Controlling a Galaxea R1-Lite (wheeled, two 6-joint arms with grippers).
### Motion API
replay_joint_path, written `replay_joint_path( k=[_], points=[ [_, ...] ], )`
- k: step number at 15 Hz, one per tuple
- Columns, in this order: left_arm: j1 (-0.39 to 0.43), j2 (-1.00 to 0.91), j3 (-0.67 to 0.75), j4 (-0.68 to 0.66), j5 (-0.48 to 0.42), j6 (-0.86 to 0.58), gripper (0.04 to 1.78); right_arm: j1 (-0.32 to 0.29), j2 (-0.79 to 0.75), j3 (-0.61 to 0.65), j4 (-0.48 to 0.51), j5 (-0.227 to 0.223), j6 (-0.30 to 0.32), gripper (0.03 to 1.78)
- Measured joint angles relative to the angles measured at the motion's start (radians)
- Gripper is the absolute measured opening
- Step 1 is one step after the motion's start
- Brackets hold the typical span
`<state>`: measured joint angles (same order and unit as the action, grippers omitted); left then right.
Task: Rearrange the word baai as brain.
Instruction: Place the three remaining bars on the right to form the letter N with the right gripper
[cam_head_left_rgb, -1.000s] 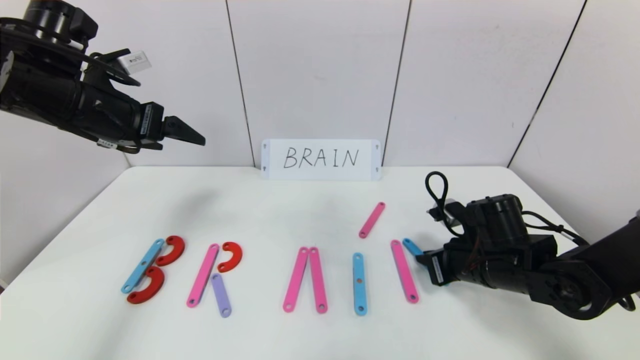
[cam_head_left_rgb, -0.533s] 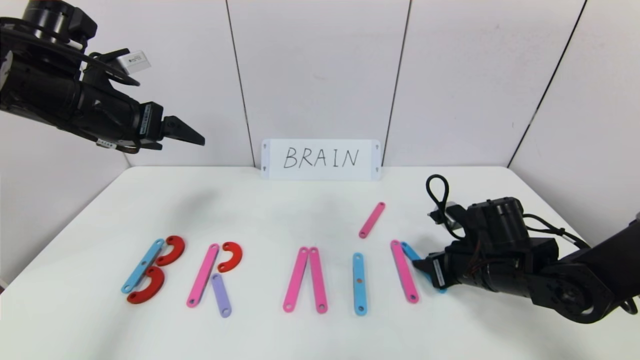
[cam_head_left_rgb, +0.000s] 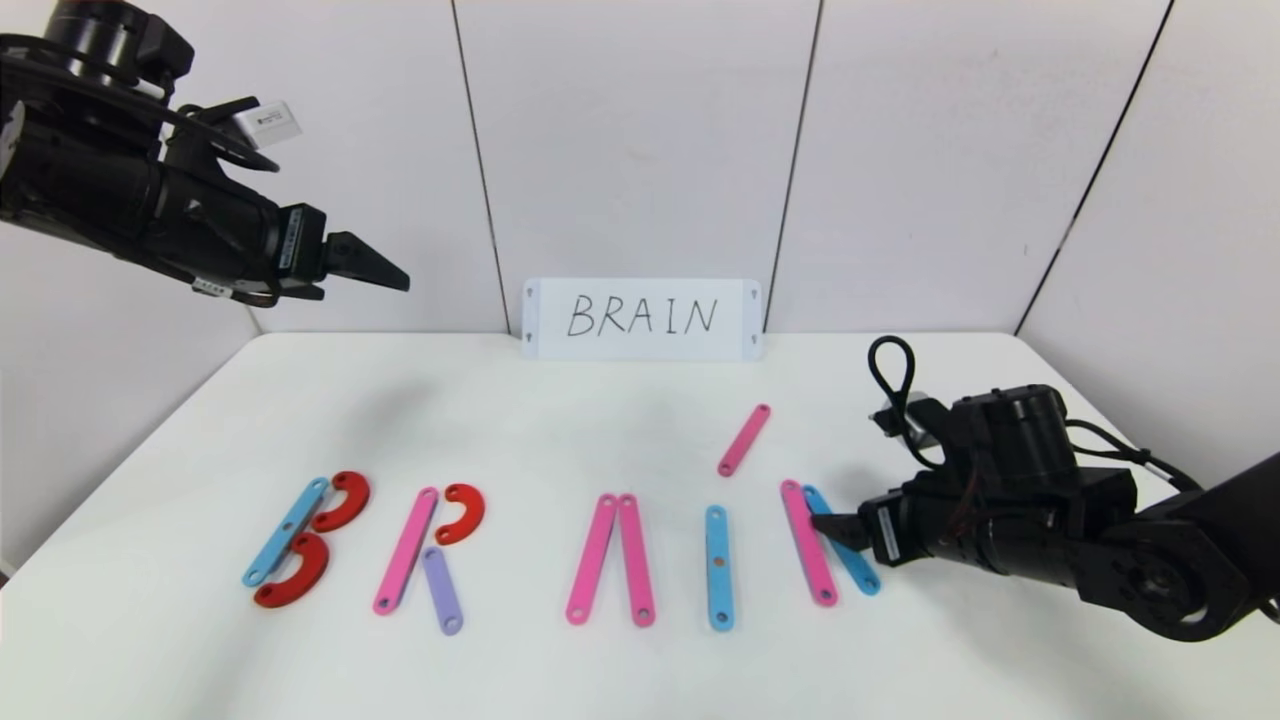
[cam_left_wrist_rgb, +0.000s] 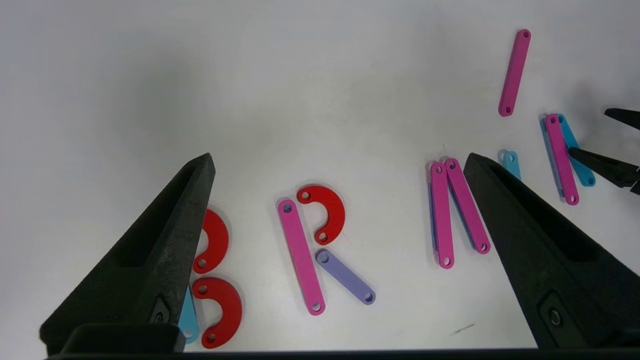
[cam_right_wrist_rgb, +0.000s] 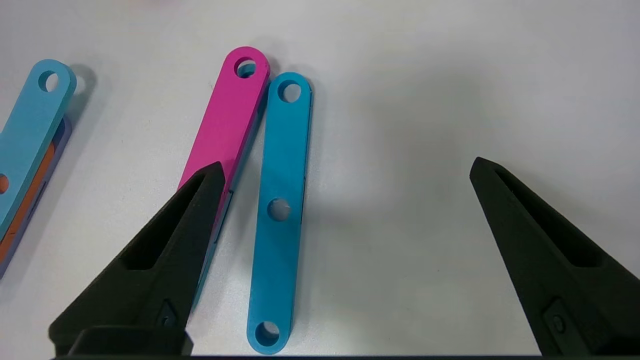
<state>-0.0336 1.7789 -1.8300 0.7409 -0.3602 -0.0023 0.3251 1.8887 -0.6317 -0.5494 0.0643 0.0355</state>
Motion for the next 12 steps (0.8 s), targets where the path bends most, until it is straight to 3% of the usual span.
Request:
replay_joint_path(
  k=[5,8,12],
  points=[
    [0.0,-0.002,0.0,-0.001,0.0,0.0,1.74,0.015,-0.004,-0.09,0.019,-0.024,0.01,1.73],
    [0.0,-0.002,0.0,-0.001,0.0,0.0,1.74,0.056,0.04,-0.2,0.068,-0.109,0.037,1.73],
    [0.0,-0.002,0.0,-0.002,0.0,0.0,1.74,0.114,0.145,-0.388,0.167,-0.229,0.163,1.73]
  ],
)
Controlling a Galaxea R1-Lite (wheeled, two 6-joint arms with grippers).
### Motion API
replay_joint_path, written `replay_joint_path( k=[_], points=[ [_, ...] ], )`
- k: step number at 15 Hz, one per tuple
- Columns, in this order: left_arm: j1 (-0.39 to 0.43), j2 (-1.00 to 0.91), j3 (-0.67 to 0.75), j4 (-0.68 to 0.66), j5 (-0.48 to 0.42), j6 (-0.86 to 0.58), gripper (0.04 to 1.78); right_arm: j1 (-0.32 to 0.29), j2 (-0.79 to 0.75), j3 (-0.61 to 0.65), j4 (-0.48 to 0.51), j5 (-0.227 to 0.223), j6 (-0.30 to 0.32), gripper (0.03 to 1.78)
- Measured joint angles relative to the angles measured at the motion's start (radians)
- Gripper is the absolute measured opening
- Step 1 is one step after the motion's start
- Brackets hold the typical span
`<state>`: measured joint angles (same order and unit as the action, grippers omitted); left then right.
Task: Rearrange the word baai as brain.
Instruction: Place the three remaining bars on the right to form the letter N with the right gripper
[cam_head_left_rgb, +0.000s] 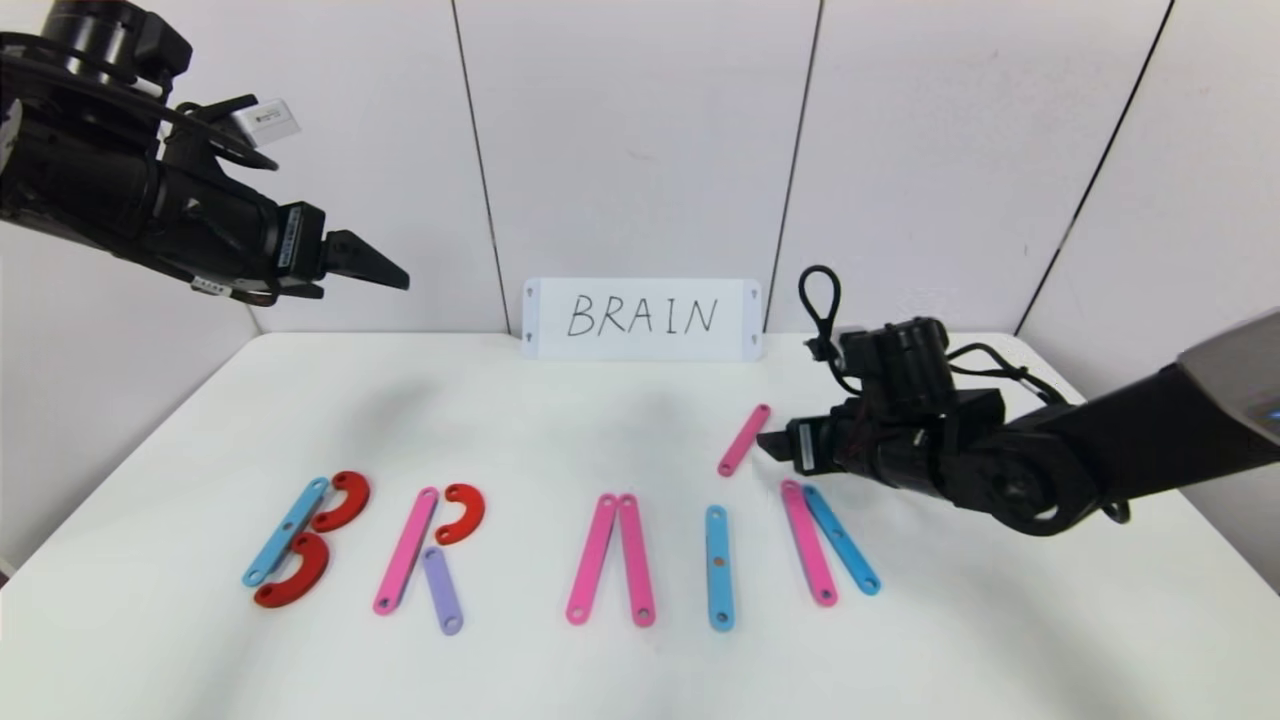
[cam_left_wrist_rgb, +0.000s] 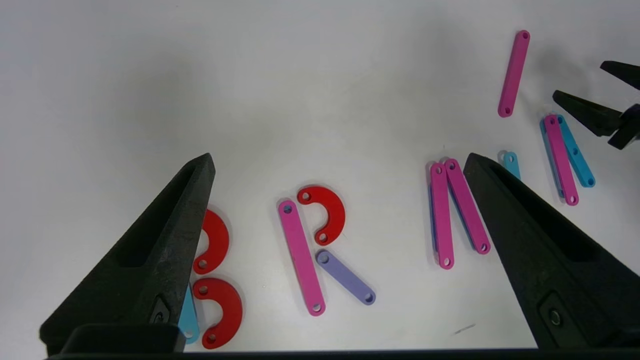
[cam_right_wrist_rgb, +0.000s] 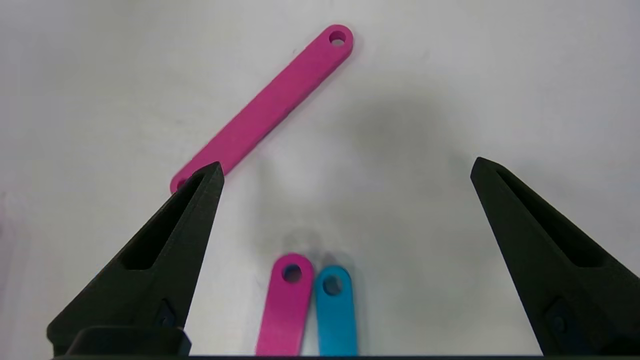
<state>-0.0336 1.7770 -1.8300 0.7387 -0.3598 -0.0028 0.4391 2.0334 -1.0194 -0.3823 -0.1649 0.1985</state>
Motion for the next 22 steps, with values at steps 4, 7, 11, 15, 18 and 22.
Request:
replay_joint_path(
  k=[4,7,11,15,18,22],
  points=[
    [0.0,0.0,0.0,0.0,0.0,0.0,1.74,0.036,0.103,-0.123,0.027,-0.059,0.055,1.73],
    [0.0,0.0,0.0,0.0,0.0,0.0,1.74,0.05,0.149,-0.173,0.027,-0.061,0.061,1.73],
    [0.0,0.0,0.0,0.0,0.0,0.0,1.74,0.059,0.187,-0.203,0.029,-0.063,0.06,1.68],
    [0.0,0.0,0.0,0.0,0.0,0.0,1.74,0.063,0.201,-0.208,0.029,-0.064,0.058,1.27],
    [0.0,0.0,0.0,0.001,0.0,0.0,1.74,0.062,0.21,-0.213,0.029,-0.064,0.059,0.71],
    [0.0,0.0,0.0,0.001,0.0,0.0,1.74,0.062,0.217,-0.216,0.024,-0.064,0.059,0.27]
  ],
)
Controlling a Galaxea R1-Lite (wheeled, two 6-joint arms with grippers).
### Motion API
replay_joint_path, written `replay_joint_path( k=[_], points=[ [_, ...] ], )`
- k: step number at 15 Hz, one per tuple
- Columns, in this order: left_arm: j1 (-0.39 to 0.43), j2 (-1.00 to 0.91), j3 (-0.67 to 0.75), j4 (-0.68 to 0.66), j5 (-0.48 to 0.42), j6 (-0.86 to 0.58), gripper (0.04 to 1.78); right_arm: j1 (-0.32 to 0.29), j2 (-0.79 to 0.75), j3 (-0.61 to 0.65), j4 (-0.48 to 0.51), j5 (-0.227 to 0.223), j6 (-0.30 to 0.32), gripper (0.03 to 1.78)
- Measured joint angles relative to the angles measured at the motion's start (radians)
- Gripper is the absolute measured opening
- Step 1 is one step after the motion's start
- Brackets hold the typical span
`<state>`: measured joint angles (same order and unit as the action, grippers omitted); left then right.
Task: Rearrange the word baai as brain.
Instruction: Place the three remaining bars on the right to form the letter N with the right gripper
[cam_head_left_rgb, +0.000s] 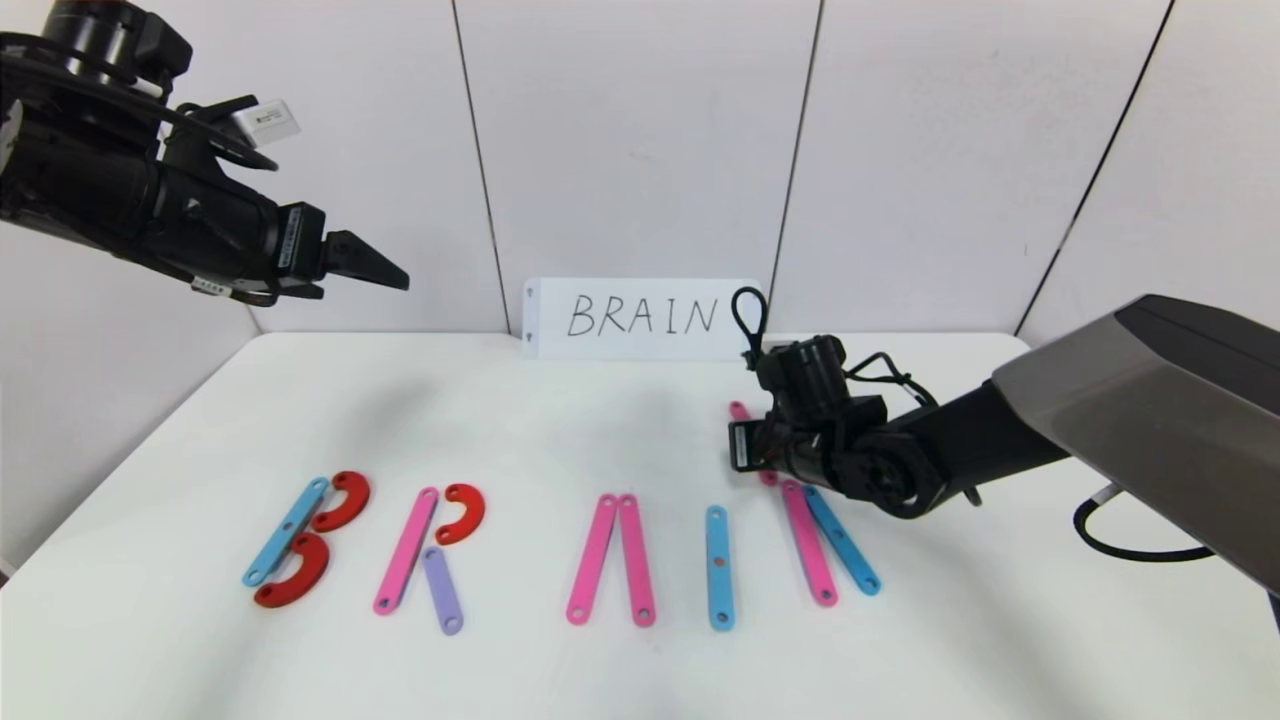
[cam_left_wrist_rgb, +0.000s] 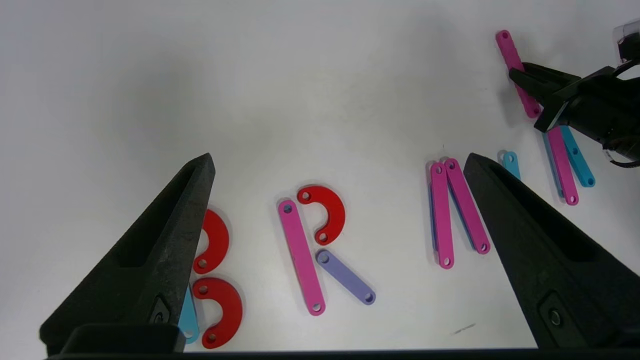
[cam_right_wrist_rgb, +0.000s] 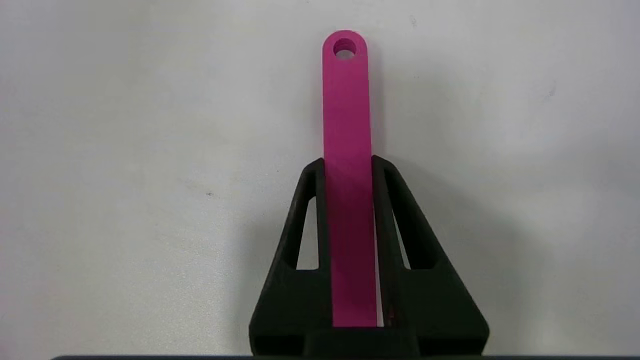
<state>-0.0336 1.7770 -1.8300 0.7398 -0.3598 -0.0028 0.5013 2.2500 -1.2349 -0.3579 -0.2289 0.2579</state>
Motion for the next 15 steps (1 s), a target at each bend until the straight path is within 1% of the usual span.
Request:
replay_joint_path(
  k=[7,10,15],
  points=[
    [0.0,0.0,0.0,0.0,0.0,0.0,1.74,-0.001,-0.006,-0.004,0.008,0.0,0.0,0.27],
    [0.0,0.0,0.0,0.0,0.0,0.0,1.74,-0.012,-0.049,-0.003,0.015,0.001,-0.001,0.27],
    [0.0,-0.003,-0.001,0.0,0.0,0.0,1.74,-0.055,-0.176,0.016,0.117,0.001,0.011,0.27]
  ],
)
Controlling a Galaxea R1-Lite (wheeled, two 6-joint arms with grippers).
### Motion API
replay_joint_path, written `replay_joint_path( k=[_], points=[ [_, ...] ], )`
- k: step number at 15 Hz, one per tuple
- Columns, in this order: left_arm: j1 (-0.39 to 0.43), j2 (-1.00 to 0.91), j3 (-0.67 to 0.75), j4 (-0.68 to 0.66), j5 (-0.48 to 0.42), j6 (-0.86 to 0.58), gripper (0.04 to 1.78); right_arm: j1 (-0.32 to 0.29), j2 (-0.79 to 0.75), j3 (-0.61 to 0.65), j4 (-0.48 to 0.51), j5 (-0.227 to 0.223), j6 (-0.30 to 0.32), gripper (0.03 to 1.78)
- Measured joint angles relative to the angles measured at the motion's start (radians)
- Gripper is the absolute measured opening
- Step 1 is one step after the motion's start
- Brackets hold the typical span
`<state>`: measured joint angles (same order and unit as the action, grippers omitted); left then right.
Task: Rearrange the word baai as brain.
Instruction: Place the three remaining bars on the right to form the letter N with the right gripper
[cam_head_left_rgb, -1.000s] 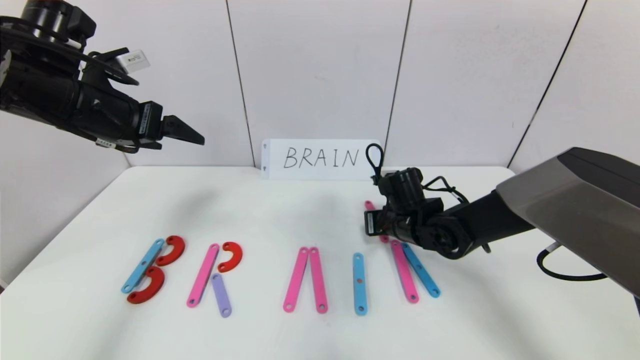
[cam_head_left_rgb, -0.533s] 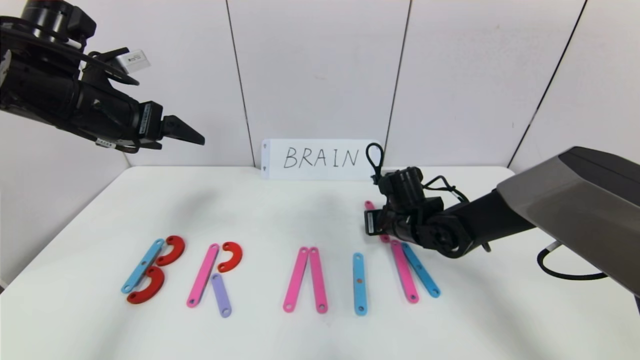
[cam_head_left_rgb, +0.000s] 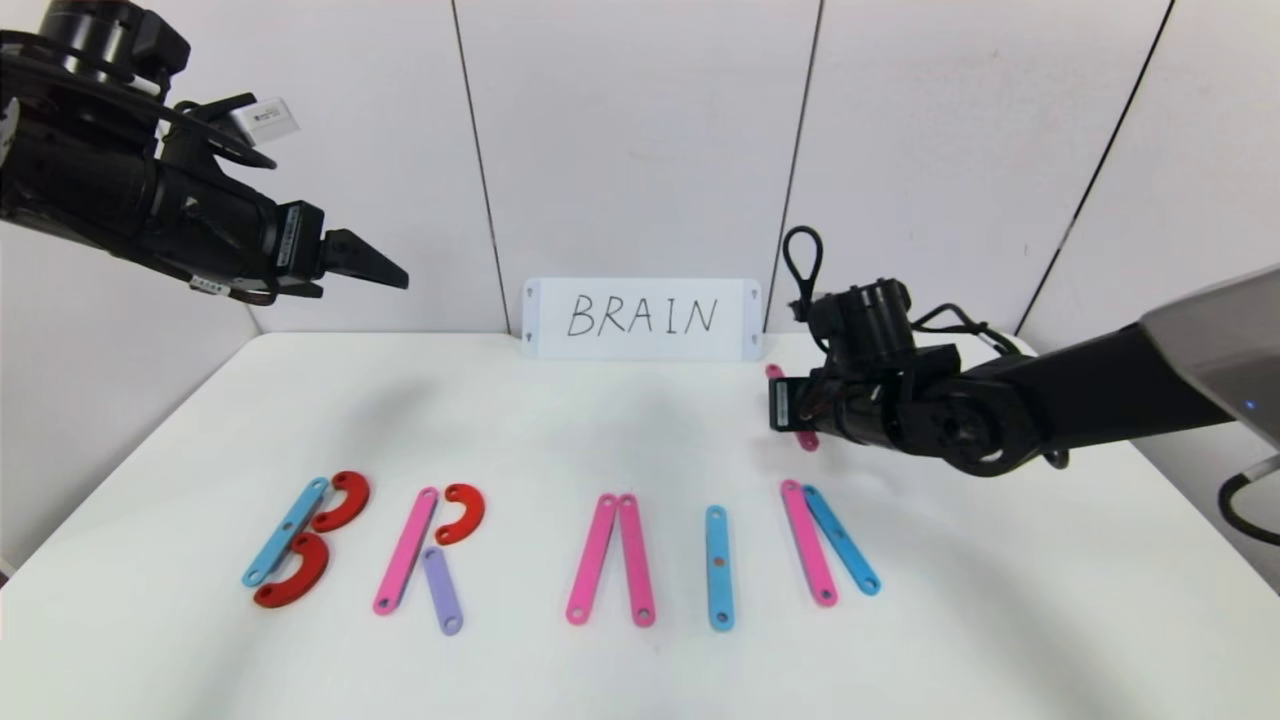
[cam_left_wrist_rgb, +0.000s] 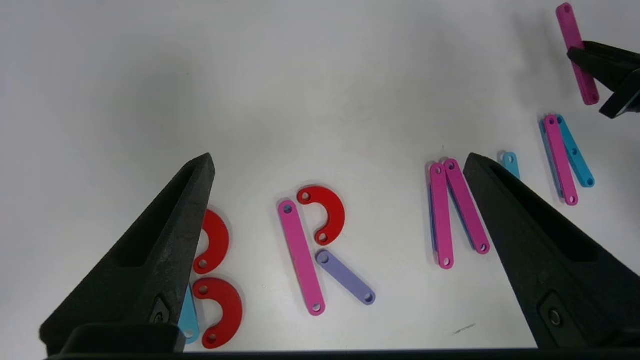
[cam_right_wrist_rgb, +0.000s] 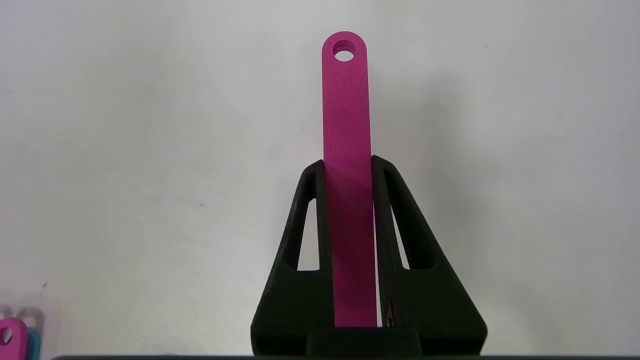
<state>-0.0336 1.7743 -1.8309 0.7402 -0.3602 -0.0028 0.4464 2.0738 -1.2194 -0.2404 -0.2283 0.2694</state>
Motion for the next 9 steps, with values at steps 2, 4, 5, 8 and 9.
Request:
replay_joint_path(
  k=[2,4,5,8,9],
  points=[
    [0.0,-0.002,0.0,0.0,0.0,0.0,1.74,-0.018,-0.047,0.049,0.016,-0.002,0.025,0.27],
    [0.0,-0.003,0.0,-0.001,0.0,0.0,1.74,-0.028,-0.085,0.124,0.012,-0.008,0.053,0.27],
    [0.0,-0.003,0.0,-0.001,0.0,0.0,1.74,-0.03,-0.1,0.165,0.007,-0.015,0.068,0.27],
    [0.0,-0.003,0.001,0.0,-0.001,0.0,1.74,-0.034,-0.133,0.271,0.0,-0.026,0.127,0.27],
    [0.0,-0.003,0.001,0.0,0.0,0.0,1.74,-0.034,-0.141,0.295,0.0,-0.025,0.138,0.27]
  ],
)
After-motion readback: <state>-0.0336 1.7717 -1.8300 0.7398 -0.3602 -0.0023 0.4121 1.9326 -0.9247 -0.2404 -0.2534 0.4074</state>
